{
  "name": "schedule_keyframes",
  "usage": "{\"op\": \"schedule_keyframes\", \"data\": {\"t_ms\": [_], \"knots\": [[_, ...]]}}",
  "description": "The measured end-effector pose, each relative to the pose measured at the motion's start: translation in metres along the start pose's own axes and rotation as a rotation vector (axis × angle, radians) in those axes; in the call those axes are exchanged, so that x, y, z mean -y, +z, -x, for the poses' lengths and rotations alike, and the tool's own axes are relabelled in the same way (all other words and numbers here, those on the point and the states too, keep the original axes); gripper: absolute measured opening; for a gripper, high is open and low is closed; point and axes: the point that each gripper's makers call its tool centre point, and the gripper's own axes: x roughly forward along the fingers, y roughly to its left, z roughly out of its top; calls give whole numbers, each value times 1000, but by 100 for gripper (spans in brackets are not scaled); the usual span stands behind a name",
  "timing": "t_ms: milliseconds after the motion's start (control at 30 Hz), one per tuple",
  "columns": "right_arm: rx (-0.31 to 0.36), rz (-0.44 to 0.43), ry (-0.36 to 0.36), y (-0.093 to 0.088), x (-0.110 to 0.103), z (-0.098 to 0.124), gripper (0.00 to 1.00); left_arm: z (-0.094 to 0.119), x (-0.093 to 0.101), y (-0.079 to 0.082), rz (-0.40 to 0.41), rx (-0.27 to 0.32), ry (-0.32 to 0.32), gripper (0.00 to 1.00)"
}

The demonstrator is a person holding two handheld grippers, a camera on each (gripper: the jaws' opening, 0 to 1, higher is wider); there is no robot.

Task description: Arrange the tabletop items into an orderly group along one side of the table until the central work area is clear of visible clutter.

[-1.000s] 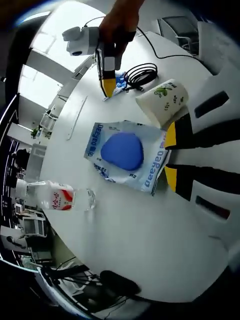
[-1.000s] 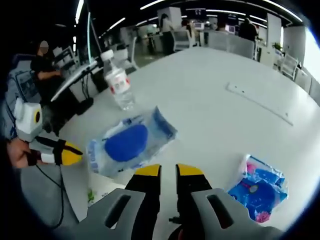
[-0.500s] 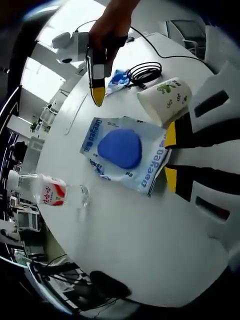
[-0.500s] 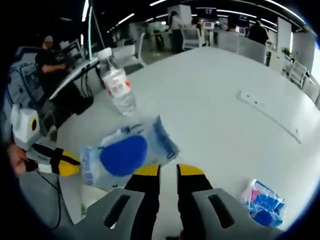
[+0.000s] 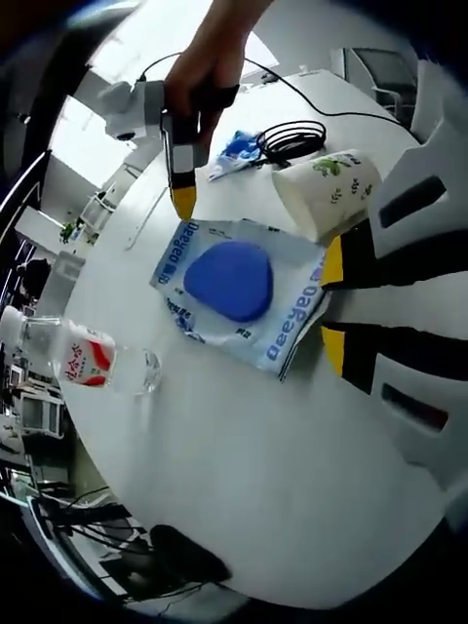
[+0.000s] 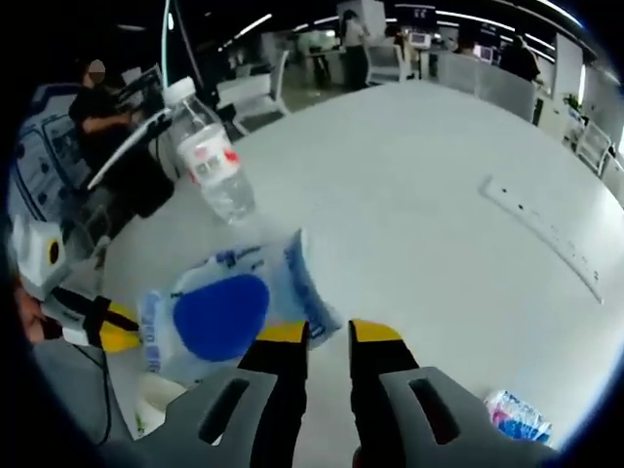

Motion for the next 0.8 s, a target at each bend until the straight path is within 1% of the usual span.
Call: {"op": "schedule_keyframes", "data": {"t_ms": [167,267,400,467,600,700,767,800], "knots": [[-14,12,-2,-4,0,-2,11,-7,-2,-1,7,-6,-1,9],[-18,4,-6,-6,-2,1,8,-7,2,-2,-1,-20,-9,4],[-10,2,-1,-5,0,1,2,-9,3,0,-12,-22,-12,1],[-1,-13,5,-6,-3,5,0,-8,4,1,-6,-20,-9,0],[17,-15,5,-5,-4,10,0,-8,5,6,-16,-12,-15,0],[31,-18,7,-6,-4,20,0,-8,5,14,-41,1,-7,0],[56,-31,4,-5,-2,24,0,-6,7,24,-52,22,-5,0],[85,-52,-4,-2,1,29,0,-5,8,27,-58,26,-9,0]]}}
